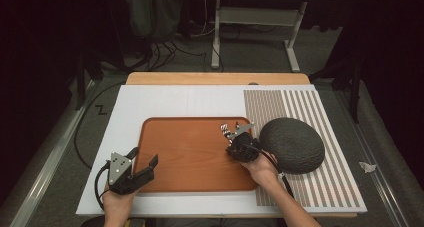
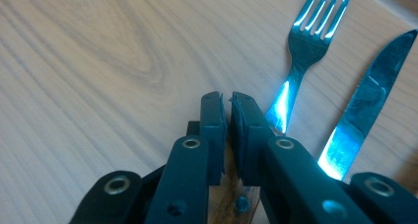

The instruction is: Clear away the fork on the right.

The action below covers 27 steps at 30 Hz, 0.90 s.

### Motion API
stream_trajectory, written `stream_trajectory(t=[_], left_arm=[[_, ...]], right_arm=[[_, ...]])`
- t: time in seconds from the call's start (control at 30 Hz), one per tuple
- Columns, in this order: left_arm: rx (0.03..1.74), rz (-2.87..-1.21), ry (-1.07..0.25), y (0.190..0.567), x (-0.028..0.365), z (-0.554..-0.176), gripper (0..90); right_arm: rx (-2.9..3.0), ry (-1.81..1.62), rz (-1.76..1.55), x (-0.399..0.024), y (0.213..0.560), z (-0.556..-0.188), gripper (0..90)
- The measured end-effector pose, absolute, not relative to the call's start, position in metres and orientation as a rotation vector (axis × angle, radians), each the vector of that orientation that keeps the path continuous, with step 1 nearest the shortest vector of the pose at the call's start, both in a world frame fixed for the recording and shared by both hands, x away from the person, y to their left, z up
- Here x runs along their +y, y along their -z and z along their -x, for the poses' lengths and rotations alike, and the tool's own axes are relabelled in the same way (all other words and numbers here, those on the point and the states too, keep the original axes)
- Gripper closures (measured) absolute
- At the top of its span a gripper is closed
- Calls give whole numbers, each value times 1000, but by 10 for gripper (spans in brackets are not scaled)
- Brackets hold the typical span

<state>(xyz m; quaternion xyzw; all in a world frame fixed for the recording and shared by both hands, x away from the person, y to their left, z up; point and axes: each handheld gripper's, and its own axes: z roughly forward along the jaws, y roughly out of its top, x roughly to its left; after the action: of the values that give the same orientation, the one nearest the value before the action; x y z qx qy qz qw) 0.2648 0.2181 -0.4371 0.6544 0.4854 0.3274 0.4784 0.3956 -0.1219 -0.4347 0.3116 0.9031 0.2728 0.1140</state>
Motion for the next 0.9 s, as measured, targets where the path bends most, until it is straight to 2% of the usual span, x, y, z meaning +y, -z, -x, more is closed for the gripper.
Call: stream_trajectory(t=[0.4, 0.9], left_arm=[[1183, -1605, -799, 437, 217, -265, 295], [1186, -1616, -794, 438, 218, -267, 295]], right_arm=[[2643, -798, -908, -123, 435, -396, 846], [2658, -814, -908, -125, 434, -398, 785]])
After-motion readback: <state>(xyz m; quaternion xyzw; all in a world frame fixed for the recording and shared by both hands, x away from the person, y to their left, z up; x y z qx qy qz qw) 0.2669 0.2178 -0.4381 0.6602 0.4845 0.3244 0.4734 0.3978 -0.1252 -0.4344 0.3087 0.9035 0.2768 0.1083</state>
